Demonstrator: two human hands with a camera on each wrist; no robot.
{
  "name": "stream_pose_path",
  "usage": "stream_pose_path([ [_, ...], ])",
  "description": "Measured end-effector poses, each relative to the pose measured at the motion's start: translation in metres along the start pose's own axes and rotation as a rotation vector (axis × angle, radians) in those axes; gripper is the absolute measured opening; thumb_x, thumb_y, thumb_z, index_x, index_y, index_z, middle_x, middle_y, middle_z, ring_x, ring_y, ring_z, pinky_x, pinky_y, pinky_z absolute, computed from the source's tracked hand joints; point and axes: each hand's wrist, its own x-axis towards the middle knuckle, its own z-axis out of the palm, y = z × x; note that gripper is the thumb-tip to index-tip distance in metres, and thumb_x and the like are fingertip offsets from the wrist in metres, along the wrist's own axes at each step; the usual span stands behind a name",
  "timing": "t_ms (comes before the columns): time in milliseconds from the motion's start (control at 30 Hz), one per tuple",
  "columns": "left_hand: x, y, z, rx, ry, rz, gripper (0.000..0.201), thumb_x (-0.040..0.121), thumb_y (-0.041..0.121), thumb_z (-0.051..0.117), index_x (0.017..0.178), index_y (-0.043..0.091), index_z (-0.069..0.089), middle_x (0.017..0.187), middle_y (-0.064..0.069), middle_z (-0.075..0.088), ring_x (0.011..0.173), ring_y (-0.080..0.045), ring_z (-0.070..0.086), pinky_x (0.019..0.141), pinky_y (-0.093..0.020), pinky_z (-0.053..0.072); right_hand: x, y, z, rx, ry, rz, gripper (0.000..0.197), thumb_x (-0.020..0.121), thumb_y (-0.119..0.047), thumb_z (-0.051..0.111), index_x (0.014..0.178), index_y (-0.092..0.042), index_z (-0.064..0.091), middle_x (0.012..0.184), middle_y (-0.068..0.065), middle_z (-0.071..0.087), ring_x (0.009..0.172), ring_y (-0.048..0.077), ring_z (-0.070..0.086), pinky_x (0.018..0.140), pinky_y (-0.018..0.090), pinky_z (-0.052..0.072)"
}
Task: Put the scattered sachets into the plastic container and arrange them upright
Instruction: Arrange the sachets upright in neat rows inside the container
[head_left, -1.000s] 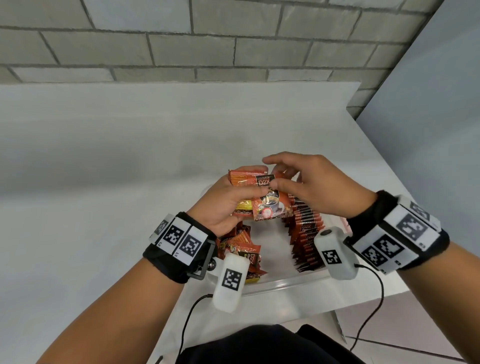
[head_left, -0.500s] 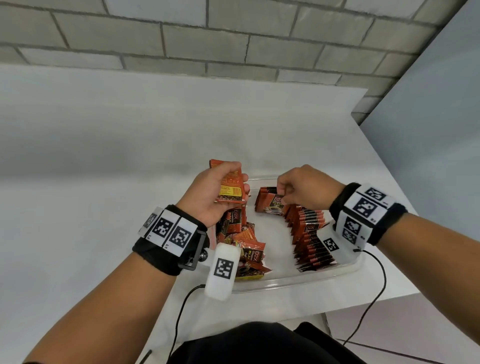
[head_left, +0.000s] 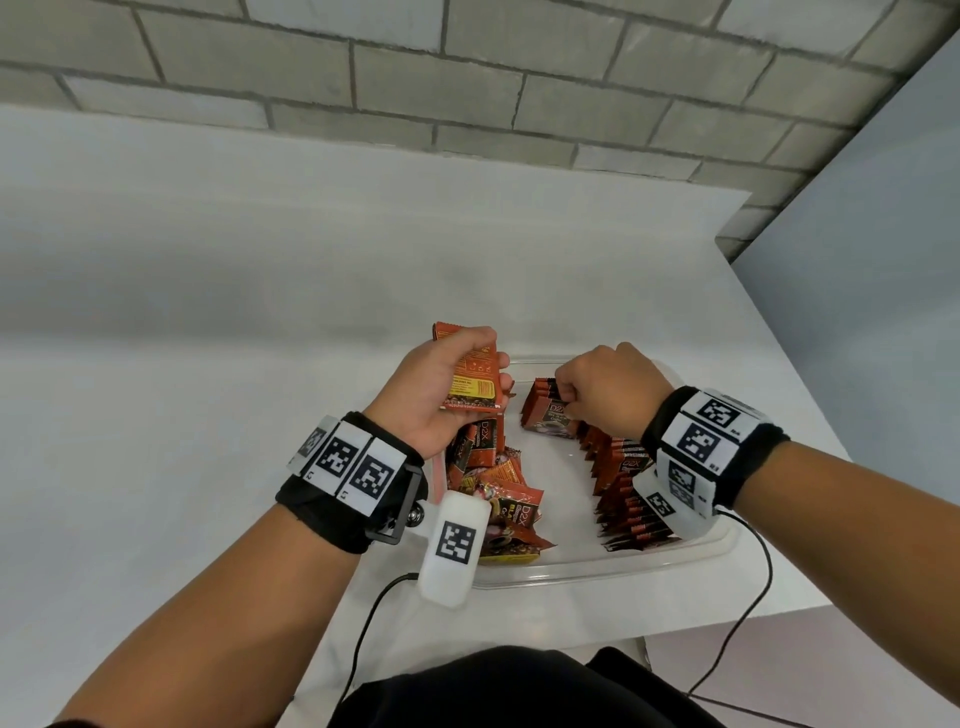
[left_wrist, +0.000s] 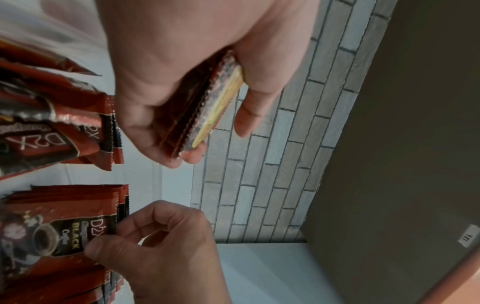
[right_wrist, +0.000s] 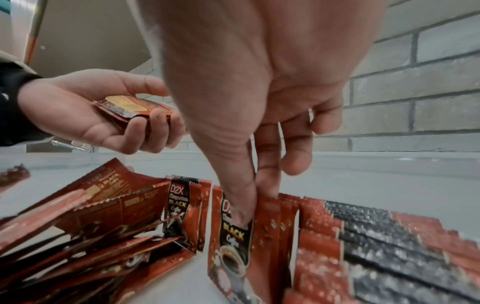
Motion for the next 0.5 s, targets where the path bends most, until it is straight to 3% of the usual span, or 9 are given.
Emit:
stream_pose_path([
  [233,0.0,-0.0003,0.0004,0.007,-0.009,-0.006,0.01,0.09,0.017,0.061,0.098,0.011,0.06,0.08,-0.009,0.065,0.064,-0.02,0.061,0.064,-0.033,0.051,-0.0024,-0.0004,0.005,-0.026,0.009,0.013,0.011,0.089,-0.014,0.052,0.081,-0.022,0.048,0.078,-0.005,0.053,0.072,0.018,0.046,0.073,0.029,0.025],
  [500,0.0002,-0.0008,0.0003,0.002,-0.024,-0.002,0.016,0.09,0.017,0.06,0.104,0.01,0.059,0.082,-0.009,0.064,0.066,-0.021,0.061,0.065,-0.034,0.051,-0.0035,-0.0002,0.0029,-0.004,0.006,0.014,0.008,0.09,-0.021,0.056,0.085,-0.023,0.05,0.081,-0.006,0.054,0.074,0.016,0.046,0.077,0.029,0.028],
])
